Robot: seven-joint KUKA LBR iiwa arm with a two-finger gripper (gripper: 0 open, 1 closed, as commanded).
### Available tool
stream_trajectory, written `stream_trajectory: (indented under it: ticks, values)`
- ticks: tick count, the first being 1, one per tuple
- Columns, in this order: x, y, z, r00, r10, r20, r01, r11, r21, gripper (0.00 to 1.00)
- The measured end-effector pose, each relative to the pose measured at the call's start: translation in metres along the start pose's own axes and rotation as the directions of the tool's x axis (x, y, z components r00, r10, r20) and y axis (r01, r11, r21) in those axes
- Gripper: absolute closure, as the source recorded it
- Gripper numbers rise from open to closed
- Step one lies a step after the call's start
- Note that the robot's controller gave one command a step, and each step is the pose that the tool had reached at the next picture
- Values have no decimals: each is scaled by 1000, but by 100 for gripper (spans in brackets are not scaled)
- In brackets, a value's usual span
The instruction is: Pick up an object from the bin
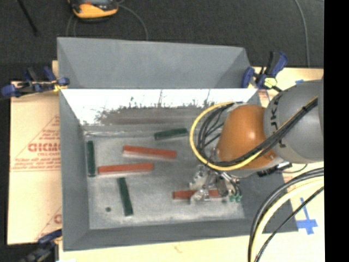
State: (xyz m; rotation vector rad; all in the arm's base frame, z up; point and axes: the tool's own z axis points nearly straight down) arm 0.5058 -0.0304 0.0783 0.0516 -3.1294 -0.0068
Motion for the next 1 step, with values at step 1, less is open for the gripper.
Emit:
stream_trajectory:
  ticks: [1]
  values:
    - [-9,26,-157,1000,-8,20,8,1000,5,100]
